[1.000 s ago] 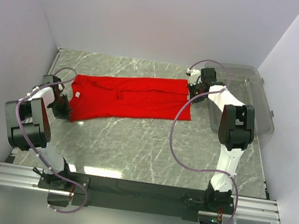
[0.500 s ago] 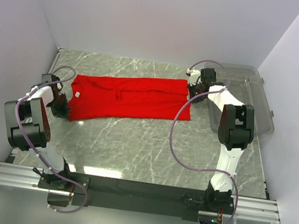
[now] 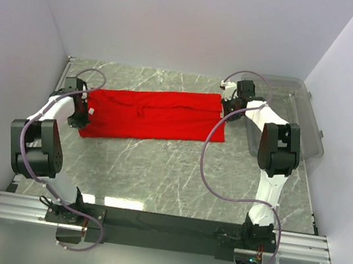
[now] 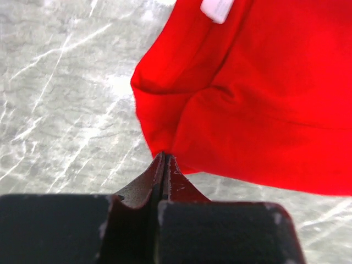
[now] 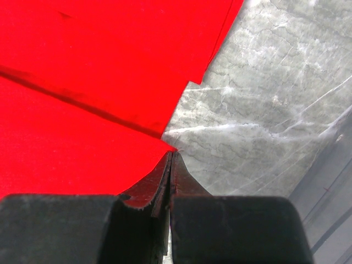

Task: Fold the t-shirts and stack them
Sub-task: Fold the tshirt

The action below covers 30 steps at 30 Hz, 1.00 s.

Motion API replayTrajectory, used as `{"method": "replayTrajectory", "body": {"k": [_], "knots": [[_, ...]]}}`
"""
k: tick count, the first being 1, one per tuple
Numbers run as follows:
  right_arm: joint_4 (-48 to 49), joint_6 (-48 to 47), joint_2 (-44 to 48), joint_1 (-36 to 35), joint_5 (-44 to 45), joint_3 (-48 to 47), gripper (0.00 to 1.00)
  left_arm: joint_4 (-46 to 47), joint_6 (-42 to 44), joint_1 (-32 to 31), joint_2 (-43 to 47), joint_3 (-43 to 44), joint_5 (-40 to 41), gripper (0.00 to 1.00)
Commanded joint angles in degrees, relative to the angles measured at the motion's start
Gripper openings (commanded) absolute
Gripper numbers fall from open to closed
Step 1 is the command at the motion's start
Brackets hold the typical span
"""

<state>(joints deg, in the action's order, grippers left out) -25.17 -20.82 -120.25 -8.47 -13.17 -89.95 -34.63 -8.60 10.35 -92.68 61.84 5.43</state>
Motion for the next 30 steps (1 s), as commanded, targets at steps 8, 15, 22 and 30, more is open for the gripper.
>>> {"method": "replayTrajectory", "body": {"k": [8, 15, 22, 30], "knots": [[2.1, 0.0, 0.5, 0.5, -0.5, -1.5, 0.00, -3.2, -2.8, -0.5, 1.0, 1.1, 20.3, 0.30], [2.3, 0.3, 0.7, 0.5, -0.9, -1.1, 0.03, -3.5, -4.5, -0.4, 4.7, 1.3, 8.0, 0.37], [2.9, 0.1, 1.5, 0.5, -1.4, 0.1, 0.12, 1.8, -10.3, 1.2, 8.0, -6.9, -4.9, 0.39], [3.3, 0.4, 2.3, 0.5, -2.1, 0.4, 0.15, 6.3, -14.9, 3.3, 10.8, -13.4, -6.6, 0.42]]}}
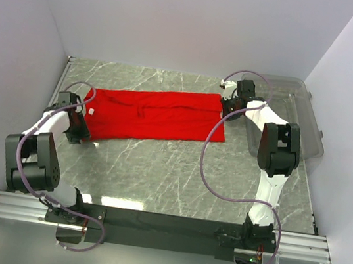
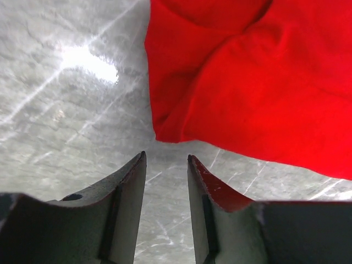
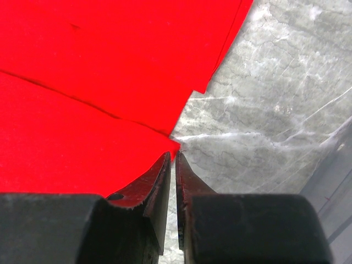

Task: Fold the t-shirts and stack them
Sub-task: Fold the tshirt

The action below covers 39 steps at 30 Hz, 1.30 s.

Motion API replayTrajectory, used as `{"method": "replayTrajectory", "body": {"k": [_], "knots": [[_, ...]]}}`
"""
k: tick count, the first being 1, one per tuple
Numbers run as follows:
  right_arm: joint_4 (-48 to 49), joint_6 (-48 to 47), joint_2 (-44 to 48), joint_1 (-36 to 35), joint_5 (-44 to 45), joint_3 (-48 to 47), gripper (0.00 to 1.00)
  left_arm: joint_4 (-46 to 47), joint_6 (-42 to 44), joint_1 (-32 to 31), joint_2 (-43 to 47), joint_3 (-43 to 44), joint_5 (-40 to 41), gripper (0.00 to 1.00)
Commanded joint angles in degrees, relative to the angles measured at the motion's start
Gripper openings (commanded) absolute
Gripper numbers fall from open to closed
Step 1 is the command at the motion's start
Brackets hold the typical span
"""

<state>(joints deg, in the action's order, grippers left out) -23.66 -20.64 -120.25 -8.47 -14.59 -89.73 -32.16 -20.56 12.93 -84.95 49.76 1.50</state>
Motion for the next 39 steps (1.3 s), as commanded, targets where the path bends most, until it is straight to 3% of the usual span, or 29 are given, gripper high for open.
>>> {"method": "replayTrajectory", "body": {"k": [1, 14, 23, 26, 32, 39], "knots": [[1.9, 0.2, 2.4, 0.4, -0.7, 0.2, 0.15, 4.4, -3.7, 1.0, 3.2, -1.9, -3.2, 0.42], [1.8, 0.0, 2.5, 0.5, -0.5, 0.3, 0.15, 6.9, -5.7, 3.1, -5.4, 0.0, -1.7, 0.33], [1.7, -0.2, 2.2, 0.6, -0.3, 0.2, 0.15, 4.9, -2.3, 3.0, -8.9, 4.7, 1.4, 0.05], [1.7, -0.2, 2.0, 0.5, -0.2, 0.1, 0.15, 3.0, 0.2, 3.0, -9.4, 6.8, 3.4, 0.02], [1.7, -0.1, 1.7, 0.6, 0.3, -0.2, 0.14, -1.5, 5.3, 2.4, -8.1, 8.7, 14.4, 0.02], [1.6, 0.1, 1.7, 0.5, -0.2, -0.2, 0.13, -1.6, 7.3, 2.4, -6.5, 7.8, 15.6, 0.21]]}}
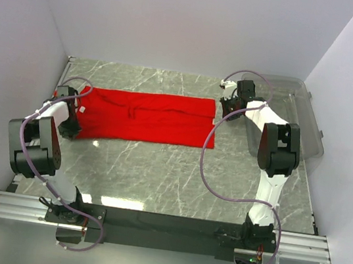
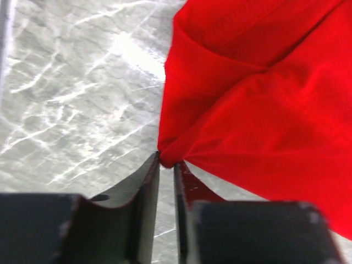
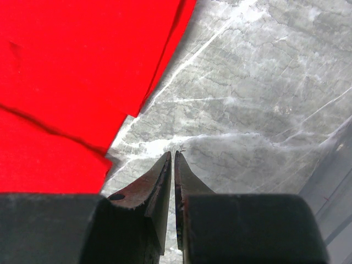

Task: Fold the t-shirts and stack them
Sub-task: Fold the tshirt

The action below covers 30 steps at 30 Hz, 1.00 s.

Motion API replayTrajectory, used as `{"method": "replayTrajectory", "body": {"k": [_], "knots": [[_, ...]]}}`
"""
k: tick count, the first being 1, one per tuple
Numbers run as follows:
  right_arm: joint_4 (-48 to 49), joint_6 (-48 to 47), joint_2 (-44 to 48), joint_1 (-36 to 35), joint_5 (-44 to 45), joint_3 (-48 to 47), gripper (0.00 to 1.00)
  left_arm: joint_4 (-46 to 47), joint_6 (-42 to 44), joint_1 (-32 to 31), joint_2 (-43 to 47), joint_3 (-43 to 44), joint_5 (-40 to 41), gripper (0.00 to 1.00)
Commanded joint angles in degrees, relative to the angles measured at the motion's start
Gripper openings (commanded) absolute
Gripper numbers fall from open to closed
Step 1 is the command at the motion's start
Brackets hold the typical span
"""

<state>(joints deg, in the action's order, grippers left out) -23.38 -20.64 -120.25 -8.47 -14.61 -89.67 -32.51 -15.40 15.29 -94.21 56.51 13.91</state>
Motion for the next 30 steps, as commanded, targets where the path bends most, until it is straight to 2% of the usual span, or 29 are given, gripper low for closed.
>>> {"method": "replayTrajectory", "body": {"k": [1, 5, 6, 8, 12, 13, 14, 17, 22, 26, 30], "knots": [[1.2, -0.2, 1.9, 0.4, -0.3, -0.2, 0.13, -1.2, 2.0, -0.1, 3.4, 1.0, 3.5, 0.23], [0.9, -1.1, 3.3, 0.5, -2.0, 0.5, 0.15, -1.9, 1.8, -0.1, 6.3, 1.9, 5.2, 0.34], [1.1, -1.3, 3.7, 0.3, -2.4, 1.2, 0.16, -2.2, 1.8, -0.1, 7.1, 2.3, 5.2, 0.41], [1.0, -2.1, 4.9, 0.1, -4.3, 1.7, 0.18, -2.4, 1.3, -0.2, 10.1, 3.4, 3.9, 0.43], [0.2, -4.0, 6.7, -1.4, -8.8, 2.5, 0.27, 0.7, -1.2, -0.1, 14.8, 5.2, -7.7, 0.48], [-0.3, -4.9, 7.0, -2.2, -9.9, 2.6, 0.29, 1.7, -1.6, -0.2, 15.1, 5.6, -13.9, 0.49], [-0.5, -5.2, 7.4, -2.9, -10.7, 2.6, 0.30, 2.3, -2.0, -0.3, 14.9, 6.8, -16.3, 0.49], [-2.3, -6.1, 7.7, -5.3, -14.3, 1.2, 0.33, 3.0, -4.5, -0.2, 11.9, 9.5, -21.7, 0.49], [-3.6, -6.3, 8.2, -8.8, -16.2, -0.5, 0.35, 2.3, -4.2, -0.2, 8.5, 11.5, -22.0, 0.49], [-4.4, -6.1, 8.4, -11.5, -16.9, -1.6, 0.35, 8.3, -7.7, -0.4, 4.1, 13.0, -35.6, 0.49], [-4.2, -4.4, 9.0, -12.0, -18.3, -2.0, 0.35, 14.3, -13.3, -4.1, -5.5, 16.1, -38.6, 0.47]]}}
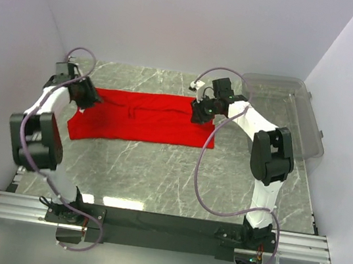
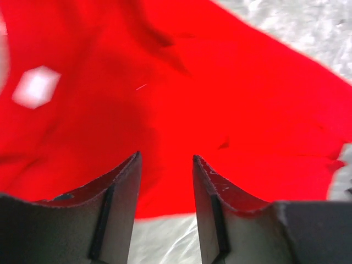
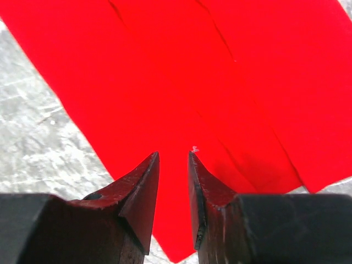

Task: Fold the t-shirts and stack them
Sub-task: Fold the tshirt

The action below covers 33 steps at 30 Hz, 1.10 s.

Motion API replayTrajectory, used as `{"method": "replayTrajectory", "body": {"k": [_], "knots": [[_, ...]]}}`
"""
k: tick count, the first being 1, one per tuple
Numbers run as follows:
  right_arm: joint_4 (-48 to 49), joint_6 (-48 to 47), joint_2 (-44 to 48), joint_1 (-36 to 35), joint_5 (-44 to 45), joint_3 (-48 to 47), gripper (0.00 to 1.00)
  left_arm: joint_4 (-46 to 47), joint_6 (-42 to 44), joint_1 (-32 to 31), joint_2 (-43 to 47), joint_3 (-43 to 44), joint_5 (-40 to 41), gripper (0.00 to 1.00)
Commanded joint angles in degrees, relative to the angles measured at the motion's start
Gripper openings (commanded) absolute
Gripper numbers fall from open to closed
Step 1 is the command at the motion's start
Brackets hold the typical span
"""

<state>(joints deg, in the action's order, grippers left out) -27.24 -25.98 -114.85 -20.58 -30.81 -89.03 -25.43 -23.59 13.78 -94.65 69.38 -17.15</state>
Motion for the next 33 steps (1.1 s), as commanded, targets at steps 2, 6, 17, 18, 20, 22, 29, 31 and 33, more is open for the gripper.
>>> {"method": "replayTrajectory", "body": {"k": [2, 6, 17, 18, 20, 22, 29, 31, 33], "knots": [[-0.2, 1.6, 4.4, 0.2, -2.5, -1.9, 0.35, 8.3, -9.3, -4.6, -8.7, 6.5, -7.2, 0.47], [1.2, 1.9, 6.3, 0.1, -2.1, 1.5, 0.35, 8.8, -16.1, -7.4, -17.3, 12.4, -3.3, 0.47], [4.3, 3.0, 8.1, 0.2, -2.4, 7.1, 0.35, -3.2, -13.7, -13.4, -31.5, 32.3, 3.9, 0.45], [4.4, 3.0, 8.1, 0.3, -2.3, 7.3, 0.35, -4.9, -13.2, -14.0, -32.2, 34.8, 5.3, 0.45], [4.7, 3.0, 8.1, 0.4, -2.3, 7.5, 0.35, -8.0, -12.2, -15.4, -33.4, 36.8, 9.3, 0.45], [4.7, 3.1, 8.1, 0.4, -2.3, 7.6, 0.35, -9.4, -11.7, -16.2, -34.8, 39.1, 11.9, 0.43], [4.7, 3.2, 8.1, 0.8, -2.2, 7.6, 0.35, -13.2, -11.2, -18.3, -37.6, 43.3, 17.0, 0.38], [4.8, 3.2, 8.2, 1.0, -2.2, 7.7, 0.35, -13.3, -10.9, -18.9, -37.3, 43.1, 19.8, 0.38], [4.8, 3.2, 8.2, 1.1, -2.2, 7.8, 0.35, -13.1, -10.8, -19.2, -36.6, 42.6, 21.0, 0.39]]}}
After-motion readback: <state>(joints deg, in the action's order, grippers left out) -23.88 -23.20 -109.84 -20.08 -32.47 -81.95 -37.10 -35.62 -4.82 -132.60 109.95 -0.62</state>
